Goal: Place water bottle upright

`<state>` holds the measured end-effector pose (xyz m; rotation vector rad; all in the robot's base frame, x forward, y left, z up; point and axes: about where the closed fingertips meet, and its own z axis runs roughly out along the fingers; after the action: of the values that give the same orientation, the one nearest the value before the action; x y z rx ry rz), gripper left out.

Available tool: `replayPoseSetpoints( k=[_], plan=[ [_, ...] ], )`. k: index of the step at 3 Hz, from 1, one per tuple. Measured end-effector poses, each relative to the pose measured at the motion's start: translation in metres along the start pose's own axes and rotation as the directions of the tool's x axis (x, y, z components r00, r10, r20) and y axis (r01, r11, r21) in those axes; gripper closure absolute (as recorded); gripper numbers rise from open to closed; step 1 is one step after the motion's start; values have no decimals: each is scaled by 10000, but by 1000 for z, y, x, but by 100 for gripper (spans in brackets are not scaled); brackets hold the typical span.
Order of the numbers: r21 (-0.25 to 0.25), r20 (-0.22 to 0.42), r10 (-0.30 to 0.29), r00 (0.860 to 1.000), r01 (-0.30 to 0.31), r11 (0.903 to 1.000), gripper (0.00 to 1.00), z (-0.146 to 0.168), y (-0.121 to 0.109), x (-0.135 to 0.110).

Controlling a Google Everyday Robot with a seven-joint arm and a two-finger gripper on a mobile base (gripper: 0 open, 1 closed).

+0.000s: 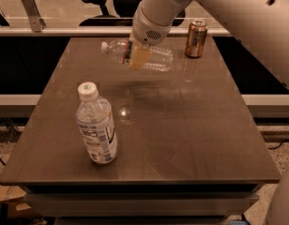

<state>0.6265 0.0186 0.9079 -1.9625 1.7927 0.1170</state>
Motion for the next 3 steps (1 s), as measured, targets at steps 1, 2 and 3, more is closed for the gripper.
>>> replayPoseSetpoints(
  k=[1,2,3],
  plan=[
    [155,1326,-653,9890,638,9978,100,-7,-4,-21],
    [209,2626,-954,9602,932,9954,100,-11,-5,-42],
    [-180,3463,-669,9357,779,9968,100,-9,-3,-59]
  ],
)
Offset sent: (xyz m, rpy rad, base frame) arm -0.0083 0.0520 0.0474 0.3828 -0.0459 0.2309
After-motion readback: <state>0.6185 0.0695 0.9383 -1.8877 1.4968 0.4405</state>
